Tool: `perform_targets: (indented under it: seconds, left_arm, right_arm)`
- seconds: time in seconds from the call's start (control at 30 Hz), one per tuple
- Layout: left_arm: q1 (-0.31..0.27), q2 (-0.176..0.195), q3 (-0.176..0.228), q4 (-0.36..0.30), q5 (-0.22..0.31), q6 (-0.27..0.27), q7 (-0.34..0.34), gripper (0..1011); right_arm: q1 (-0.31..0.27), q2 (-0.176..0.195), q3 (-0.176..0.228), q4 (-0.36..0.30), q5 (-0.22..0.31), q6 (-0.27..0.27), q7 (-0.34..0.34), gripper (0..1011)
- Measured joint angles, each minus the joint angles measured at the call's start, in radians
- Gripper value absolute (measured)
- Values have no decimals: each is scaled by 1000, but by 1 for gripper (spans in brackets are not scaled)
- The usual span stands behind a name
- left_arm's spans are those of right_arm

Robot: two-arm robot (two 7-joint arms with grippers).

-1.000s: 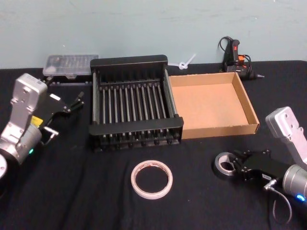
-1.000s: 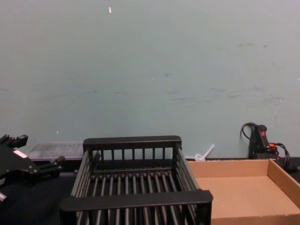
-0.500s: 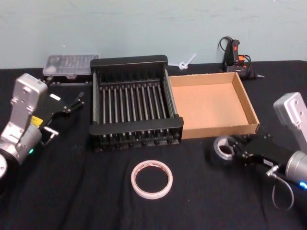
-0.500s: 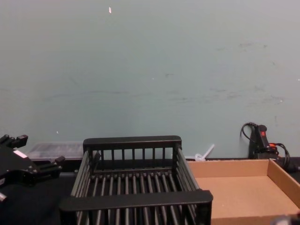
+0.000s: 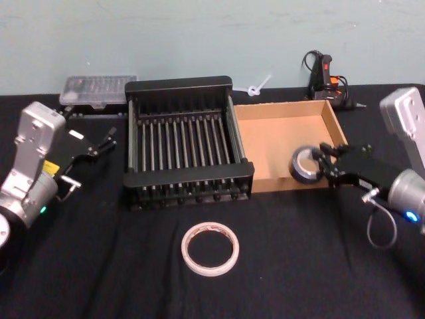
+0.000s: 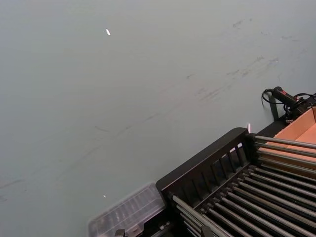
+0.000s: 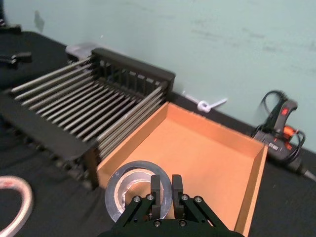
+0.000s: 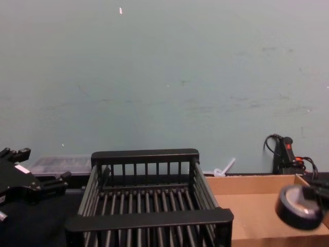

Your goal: Pick up the white tape and place it into the black box , Pick up the silver tape and place it into the brown box.

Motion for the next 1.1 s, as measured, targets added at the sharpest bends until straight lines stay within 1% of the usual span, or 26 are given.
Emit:
perform_targets:
  seconds: [0.1,0.27,0.33,0.43,0.47,0.6,0.63,0.7,0.73,0.77,0.8,0.87,0.9,1.1]
  left_arm:
    - [0,0,0,0,0,0,0,1001]
    - [0,0,0,0,0,0,0,1001]
    - [0,0,0,0,0,0,0,1001]
    - [0,0,0,0,0,0,0,1001]
    - [0,0,0,0,0,0,0,1001]
    - [0,0,0,0,0,0,0,1001]
    - [0,0,0,0,0,0,0,1001]
    - [0,0,0,0,0,0,0,1001]
    - [0,0,0,0,0,0,0,1001]
    - [0,0,0,0,0,0,0,1001]
    - [0,0,0,0,0,0,0,1001]
    - [0,0,0,0,0,0,0,1001]
    - [0,0,0,0,0,0,0,1001]
    - [0,0,0,0,0,0,0,1001]
  right_arm:
    - [27,-14,-5,20,-8,-4,-7,140]
    - [100,-55,-17,85,-34,-6,-25,140]
    - [106,-59,-18,91,-36,-6,-26,140]
    - [148,-84,-25,135,-50,-7,-32,140]
    - [148,-84,-25,135,-50,-7,-32,140]
    - [201,-116,-37,200,-66,-7,-32,140]
    - [219,-129,-41,224,-69,-5,-33,140]
    - [236,-141,-45,249,-73,-2,-33,140]
    - [253,-153,-49,274,-78,2,-34,140]
    - [253,-153,-49,274,-78,2,-34,140]
    - [270,-165,-54,301,-83,6,-35,140]
    - [286,-176,-59,326,-89,9,-36,140]
    - [300,-188,-63,352,-93,10,-38,140]
    - [338,-222,-69,432,-113,14,-48,140]
